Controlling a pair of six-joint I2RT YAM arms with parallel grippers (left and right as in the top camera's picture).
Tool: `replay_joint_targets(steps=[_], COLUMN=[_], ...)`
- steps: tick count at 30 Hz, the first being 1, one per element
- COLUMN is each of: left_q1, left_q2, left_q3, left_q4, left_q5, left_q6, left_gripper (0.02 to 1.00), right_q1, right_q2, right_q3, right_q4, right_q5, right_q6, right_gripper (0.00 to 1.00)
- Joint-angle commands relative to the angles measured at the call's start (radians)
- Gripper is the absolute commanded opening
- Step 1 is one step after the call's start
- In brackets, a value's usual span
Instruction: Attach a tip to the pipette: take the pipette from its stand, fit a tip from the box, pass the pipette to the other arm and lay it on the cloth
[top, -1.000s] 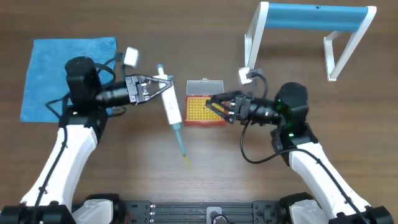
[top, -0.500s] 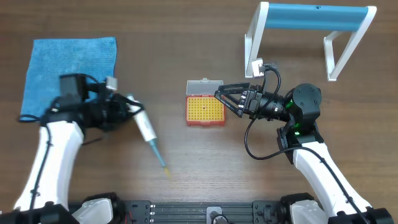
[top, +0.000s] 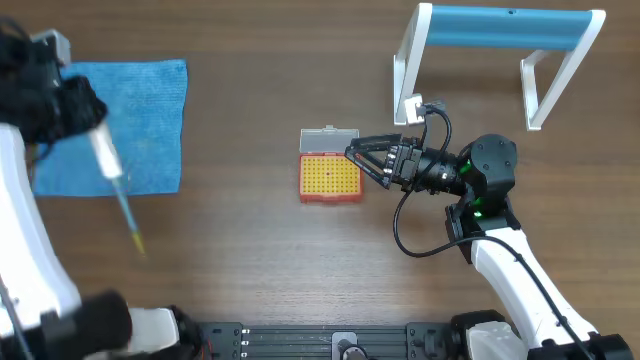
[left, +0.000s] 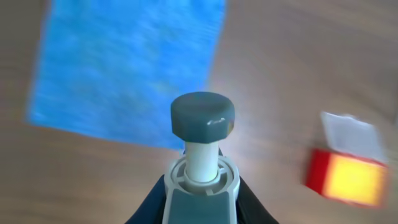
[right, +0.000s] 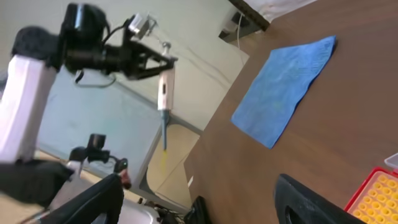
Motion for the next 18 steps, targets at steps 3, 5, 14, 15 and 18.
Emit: replay_joint_targets(steps=[3,5,14,15,18], left_q1=[0.004,0.004,0.011,0.011,0.013], left_q2=[0.406,0.497,0.781,0.802,0.858], left_q3=[0.42,0.503,0.54,0.54,0.539], left_q4=[-0.079,-0.056,0.101,0.1,0.113], left_q5=[-0.223,-0.251,-0.308,-0.311,-0.322], left_q6=[0.097,0.121,0.337,0.356,0.365], left_gripper=[0.029,0.029,0.029,0.027,0.029], right_q1=[0.011,0.032,0.159,0.162,0.166], right_q2=[0.008,0.008,0.008,0.008,0.008], right_q3=[0.01,0.01,0.01,0.01,0.01], right_q4=[-0.054,-0.096,-0.131,-0.132,-0.132], right_q5=[-0.011,-0.011,0.182,0.185,0.223], right_q6=[0.011,0.012,0.061,0.061,0.061], right_gripper=[0.779,0.779,0.781,0.779,0.781])
